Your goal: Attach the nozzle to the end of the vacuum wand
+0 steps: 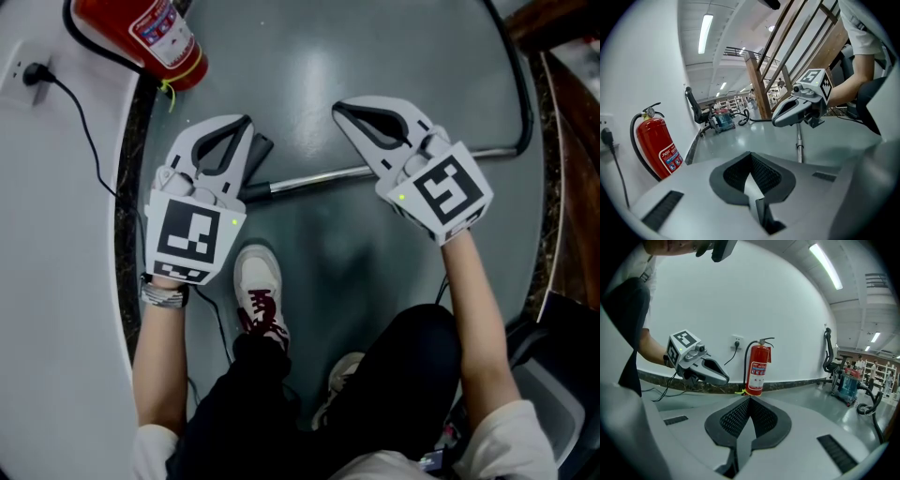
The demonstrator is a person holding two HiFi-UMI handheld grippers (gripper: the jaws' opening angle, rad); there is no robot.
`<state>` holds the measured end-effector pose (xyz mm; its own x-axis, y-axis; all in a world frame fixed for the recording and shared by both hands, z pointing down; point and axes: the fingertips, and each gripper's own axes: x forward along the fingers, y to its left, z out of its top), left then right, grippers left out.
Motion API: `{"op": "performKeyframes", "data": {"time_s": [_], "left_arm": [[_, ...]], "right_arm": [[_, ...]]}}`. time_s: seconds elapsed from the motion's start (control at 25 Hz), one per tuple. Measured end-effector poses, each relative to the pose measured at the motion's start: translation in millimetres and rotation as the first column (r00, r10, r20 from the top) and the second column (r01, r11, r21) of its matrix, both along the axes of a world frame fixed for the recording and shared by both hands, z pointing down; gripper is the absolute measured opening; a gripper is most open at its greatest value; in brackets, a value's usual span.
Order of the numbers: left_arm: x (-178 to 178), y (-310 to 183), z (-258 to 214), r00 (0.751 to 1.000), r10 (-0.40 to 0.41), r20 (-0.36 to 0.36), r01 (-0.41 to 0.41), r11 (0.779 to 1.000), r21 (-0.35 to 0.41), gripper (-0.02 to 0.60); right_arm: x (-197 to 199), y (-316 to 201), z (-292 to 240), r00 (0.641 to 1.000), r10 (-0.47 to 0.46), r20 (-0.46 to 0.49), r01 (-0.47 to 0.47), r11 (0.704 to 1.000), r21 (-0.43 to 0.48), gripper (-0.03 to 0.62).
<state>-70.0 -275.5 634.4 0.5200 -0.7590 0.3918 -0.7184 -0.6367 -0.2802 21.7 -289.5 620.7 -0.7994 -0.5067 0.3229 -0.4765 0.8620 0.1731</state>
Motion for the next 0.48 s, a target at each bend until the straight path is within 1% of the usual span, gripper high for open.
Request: {"op": "performKeyframes", "data": {"time_s": [0.08,0.2,0.48], "left_arm": [[1.2,2.9,-4.4,1.0,0.002,-0.019,-0.002,1.0,0.001,0.0],[1.5,2.8,-11.5,0.999,-0.007,-0.048,0.008,1.0,0.007,0.0],[4.2,-0.4,-9.9,0.998,-0.012,-0.064,0.013,1.0,0.006,0.0]], "right_arm": [[2.9,0.3,-8.5,1.0,0.012,0.023,-0.012,1.0,0.004,0.025],[6.8,-0.3,-12.7,1.0,0.022,0.021,-0.022,1.0,0.017,0.025],[10.1,-0.5,-8.7,1.0,0.02,0.014,-0.02,1.0,0.02,0.025]]}}
